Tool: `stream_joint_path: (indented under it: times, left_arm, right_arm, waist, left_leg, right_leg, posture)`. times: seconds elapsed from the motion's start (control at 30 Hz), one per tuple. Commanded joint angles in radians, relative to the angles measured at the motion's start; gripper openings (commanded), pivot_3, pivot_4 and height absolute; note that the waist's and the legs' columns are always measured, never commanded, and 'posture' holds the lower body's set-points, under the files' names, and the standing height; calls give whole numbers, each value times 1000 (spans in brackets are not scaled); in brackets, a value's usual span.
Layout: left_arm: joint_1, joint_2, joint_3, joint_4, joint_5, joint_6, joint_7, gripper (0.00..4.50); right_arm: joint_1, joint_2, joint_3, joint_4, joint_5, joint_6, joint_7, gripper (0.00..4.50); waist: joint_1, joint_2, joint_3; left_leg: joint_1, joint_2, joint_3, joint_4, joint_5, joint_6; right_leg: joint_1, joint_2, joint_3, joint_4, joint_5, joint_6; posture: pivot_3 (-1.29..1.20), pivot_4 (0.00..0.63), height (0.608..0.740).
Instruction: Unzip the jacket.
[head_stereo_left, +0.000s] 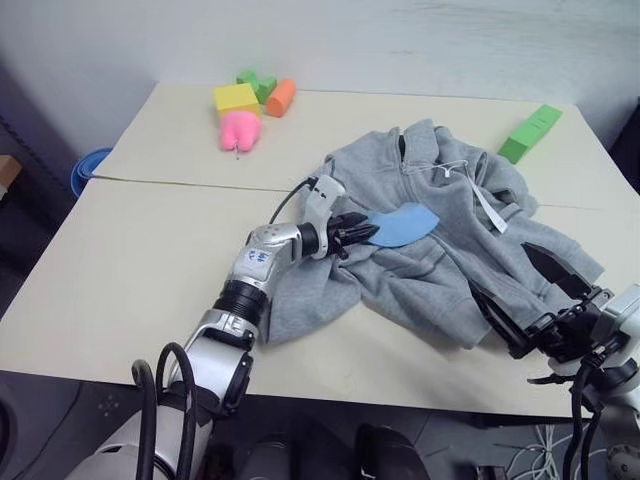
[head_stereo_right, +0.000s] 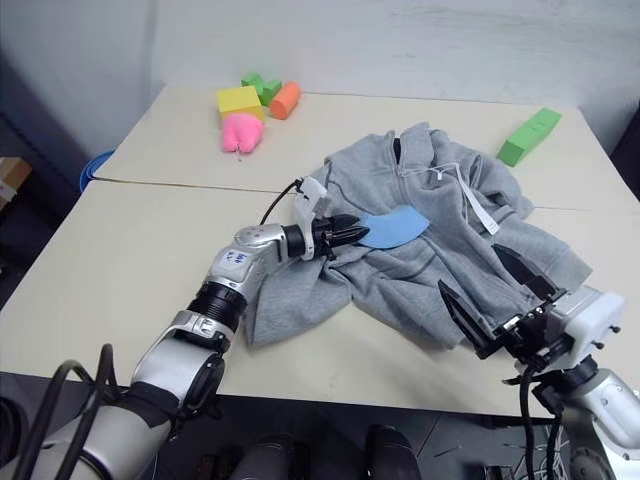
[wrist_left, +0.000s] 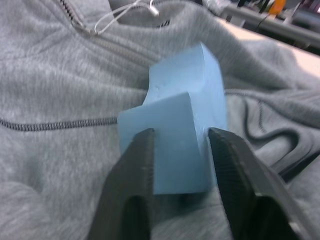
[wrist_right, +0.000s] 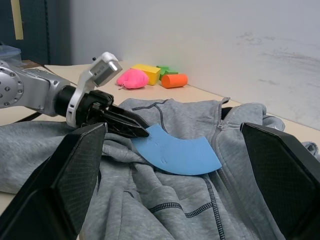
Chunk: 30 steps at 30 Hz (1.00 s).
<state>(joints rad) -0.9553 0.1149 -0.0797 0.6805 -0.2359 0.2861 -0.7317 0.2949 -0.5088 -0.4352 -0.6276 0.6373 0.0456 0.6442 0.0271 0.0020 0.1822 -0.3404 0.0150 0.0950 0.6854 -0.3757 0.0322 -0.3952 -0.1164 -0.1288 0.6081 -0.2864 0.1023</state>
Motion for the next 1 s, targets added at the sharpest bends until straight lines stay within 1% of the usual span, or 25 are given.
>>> stream_joint_path:
  times: [0.03, 0.1, 0.13, 0.17, 0.27, 0.37, 0.53, 0.67, 0.8, 0.83, 0.9, 1.0]
  left_arm:
    - [28, 35, 23, -108, -36, 13, -73, 3205]
    - [39, 48, 29, -144, -48, 24, -97, 3800]
    - [41, 48, 35, -153, -53, 25, -101, 4174]
    - [33, 44, 41, -140, -46, 5, -90, 4429]
    - [5, 26, 59, -81, -25, -55, -42, 4469]
    - [-76, -12, 78, 74, -8, -122, 0, 4469]
    - [-163, -42, 40, 256, 56, -267, -72, 4469]
    - [-210, -5, 4, 348, 124, -431, -160, 4469]
    - [-242, 32, -42, 435, 215, -597, -181, 4469]
    - [-247, 36, -66, 456, 251, -645, -176, 4469]
    - [-262, 35, -92, 495, 308, -715, -105, 4469]
    - [-283, 26, -106, 546, 348, -743, -78, 4469]
  right_arm:
    - [-1, -5, -2, -38, 8, 2, -5, 4500]
    - [-1, -8, -1, -40, 12, 10, -3, 4500]
    - [-1, -9, -1, -41, 13, 12, -3, 4500]
    - [-2, -10, -1, -43, 14, 16, -3, 4500]
    - [-8, -10, 0, -48, 17, 28, -5, 4500]
    - [-14, -15, 3, -57, 21, 41, -6, 4500]
    - [-20, -16, -1, -65, 22, 56, -8, 4500]
    - [-16, -11, -9, -76, 18, 63, -15, 4500]
    - [7, -4, -15, -82, 15, 57, -13, 4500]
    - [14, -1, -15, -86, 15, 53, -13, 4500]
    - [24, 6, -7, -92, 8, 48, -15, 4500]
    - [34, 14, -1, -99, 3, 42, -18, 4500]
  waist:
    - [-3, 0, 0]
    - [-3, 0, 0]
    - [-2, 0, 0]
    - [0, 0, 0]
    - [5, 0, 0]
    - [9, 0, 0]
    - [10, 0, 0]
    - [5, 0, 0]
    - [-1, 0, 0]
    - [0, 0, 0]
    - [2, 0, 0]
    - [8, 0, 0]
  left_leg:
    - [0, 0, 0, 0, 0, 0]
    - [0, 1, 0, 0, 0, 0]
    - [0, 1, 0, 0, 0, 0]
    - [0, 1, 0, 0, 0, 0]
    - [0, 0, -1, 1, 0, 0]
    - [-1, 0, -1, 1, 0, 0]
    - [-3, -2, -1, 1, 0, 1]
    - [-3, -3, 0, 1, 0, 0]
    - [-4, -4, 0, 1, 0, 0]
    - [-4, -3, 0, 1, 0, 0]
    - [-4, -3, 0, 1, 0, 0]
    - [-6, -3, -1, 3, 0, 1]
  right_leg:
    - [0, 0, 0, 0, 0, 0]
    - [0, 0, 0, 0, 0, 0]
    - [0, 0, 0, 0, 0, 0]
    - [0, 0, 0, 0, 0, 0]
    - [0, 0, 0, 0, 0, 0]
    - [0, 0, 0, -1, 0, 0]
    - [0, 0, -1, -2, 1, 1]
    - [-1, 1, -2, -2, 1, 1]
    - [-2, 1, -2, -2, 1, 1]
    - [-2, 1, -2, -2, 1, 1]
    - [-2, 1, -2, -2, 1, 1]
    - [-2, 0, -3, -2, 1, 1]
  posture:
    - [0, 150, 740]
    - [0, 150, 740]
    - [0, 150, 740]
    - [0, 150, 740]
    - [0, 150, 740]
    - [0, 150, 740]
    - [0, 150, 740]
    - [0, 150, 740]
    - [0, 150, 740]
    - [0, 150, 740]
    - [0, 150, 740]
    - [0, 150, 740]
